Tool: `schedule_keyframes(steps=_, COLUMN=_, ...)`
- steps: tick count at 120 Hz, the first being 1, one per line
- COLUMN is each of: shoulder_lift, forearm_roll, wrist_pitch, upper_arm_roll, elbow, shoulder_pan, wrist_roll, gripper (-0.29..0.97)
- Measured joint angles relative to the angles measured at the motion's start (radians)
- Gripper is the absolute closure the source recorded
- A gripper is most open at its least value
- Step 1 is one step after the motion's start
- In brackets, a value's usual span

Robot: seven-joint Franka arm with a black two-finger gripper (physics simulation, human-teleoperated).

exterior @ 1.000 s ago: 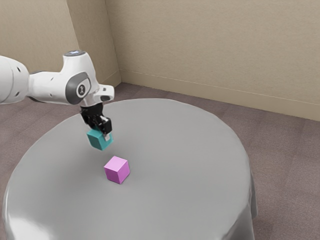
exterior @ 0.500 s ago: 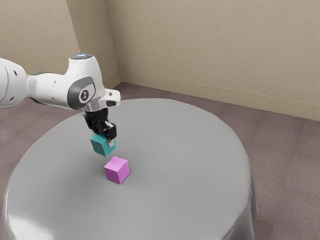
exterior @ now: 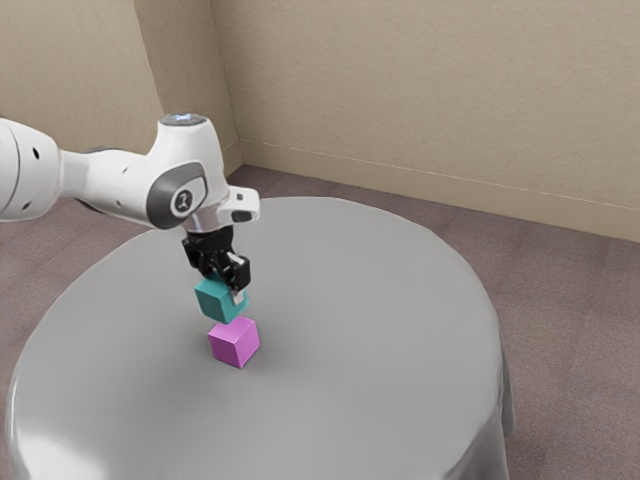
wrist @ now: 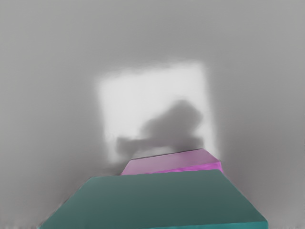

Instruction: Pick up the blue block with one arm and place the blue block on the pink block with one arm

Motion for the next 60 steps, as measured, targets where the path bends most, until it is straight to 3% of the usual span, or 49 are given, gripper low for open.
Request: schedule_keyframes(steps=60, shoulder_lift=-0.031, forearm_roll=0.0, wrist_pitch=0.01, upper_arm_roll=-0.007, elbow=-0.056, shoulder_pan=-0.02, wrist_roll=-0.091, gripper=0.31)
